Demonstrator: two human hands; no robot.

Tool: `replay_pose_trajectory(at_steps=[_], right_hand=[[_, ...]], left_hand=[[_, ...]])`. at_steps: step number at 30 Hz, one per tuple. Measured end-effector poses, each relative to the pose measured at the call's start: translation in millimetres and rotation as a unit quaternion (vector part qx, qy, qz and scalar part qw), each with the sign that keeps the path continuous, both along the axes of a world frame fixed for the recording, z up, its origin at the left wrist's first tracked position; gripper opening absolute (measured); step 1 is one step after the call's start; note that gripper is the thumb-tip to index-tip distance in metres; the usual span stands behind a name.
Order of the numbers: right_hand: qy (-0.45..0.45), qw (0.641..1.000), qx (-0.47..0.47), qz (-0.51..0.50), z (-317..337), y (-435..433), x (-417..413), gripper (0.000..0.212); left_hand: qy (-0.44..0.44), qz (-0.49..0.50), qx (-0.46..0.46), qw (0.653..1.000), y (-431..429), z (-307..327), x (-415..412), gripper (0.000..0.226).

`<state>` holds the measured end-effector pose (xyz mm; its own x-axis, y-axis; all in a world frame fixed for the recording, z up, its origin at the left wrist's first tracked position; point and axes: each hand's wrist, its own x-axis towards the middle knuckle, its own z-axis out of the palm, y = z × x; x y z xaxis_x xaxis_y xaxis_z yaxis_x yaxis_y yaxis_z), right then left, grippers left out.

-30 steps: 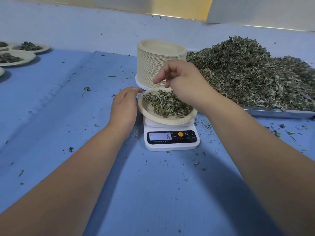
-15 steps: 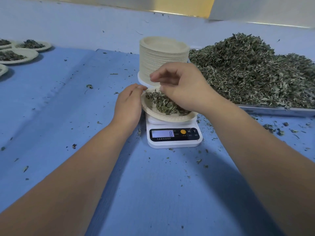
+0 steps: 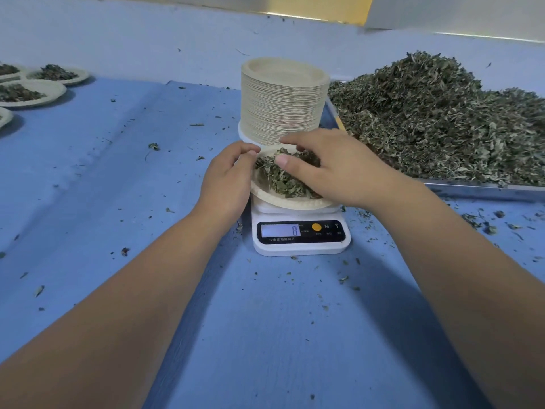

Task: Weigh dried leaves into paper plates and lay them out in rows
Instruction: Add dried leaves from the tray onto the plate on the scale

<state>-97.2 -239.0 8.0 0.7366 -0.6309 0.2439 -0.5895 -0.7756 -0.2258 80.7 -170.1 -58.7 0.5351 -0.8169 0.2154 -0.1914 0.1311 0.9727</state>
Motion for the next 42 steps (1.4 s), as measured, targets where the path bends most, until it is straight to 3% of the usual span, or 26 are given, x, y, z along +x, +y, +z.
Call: replay_pose_trajectory(at_steps=[2, 5, 10, 16, 21, 34, 38, 42], right_hand=[[0.026, 0.999, -0.018, 0.008, 3, 1, 9, 0.076], [0.053, 0.997, -0.055, 0.03, 2, -2, 17, 0.052], [-0.053, 0.995, -0.044, 0.069, 0, -7, 23, 0.017], [-0.202, 0.979, -0.024, 0.03, 11, -7, 22, 0.016], [-0.176, 0.984, -0.004, 0.026, 11, -8, 17, 0.017], [-0.254, 0.966, 0.035, -0.028, 13, -11, 11, 0.016], [-0.317, 0.946, 0.054, -0.049, 10, -10, 11, 0.009], [-0.277, 0.955, 0.094, -0.039, 5, -9, 12, 0.01]], left_hand=[[0.001, 0.003, 0.005, 1.0, 1, 1, 0, 0.028], [-0.001, 0.007, 0.009, 1.0, 2, 2, -1, 0.032], [-0.019, 0.006, 0.006, 1.0, 1, 2, -1, 0.034], [-0.016, 0.001, 0.001, 1.0, 2, 1, -1, 0.027], [-0.025, 0.0, 0.003, 1.0, 2, 2, -1, 0.024], [-0.088, -0.012, 0.005, 0.996, 7, 4, -6, 0.027], [-0.109, -0.006, -0.003, 0.994, 8, 4, -7, 0.025], [-0.108, 0.01, -0.016, 0.994, 9, 4, -5, 0.024]])
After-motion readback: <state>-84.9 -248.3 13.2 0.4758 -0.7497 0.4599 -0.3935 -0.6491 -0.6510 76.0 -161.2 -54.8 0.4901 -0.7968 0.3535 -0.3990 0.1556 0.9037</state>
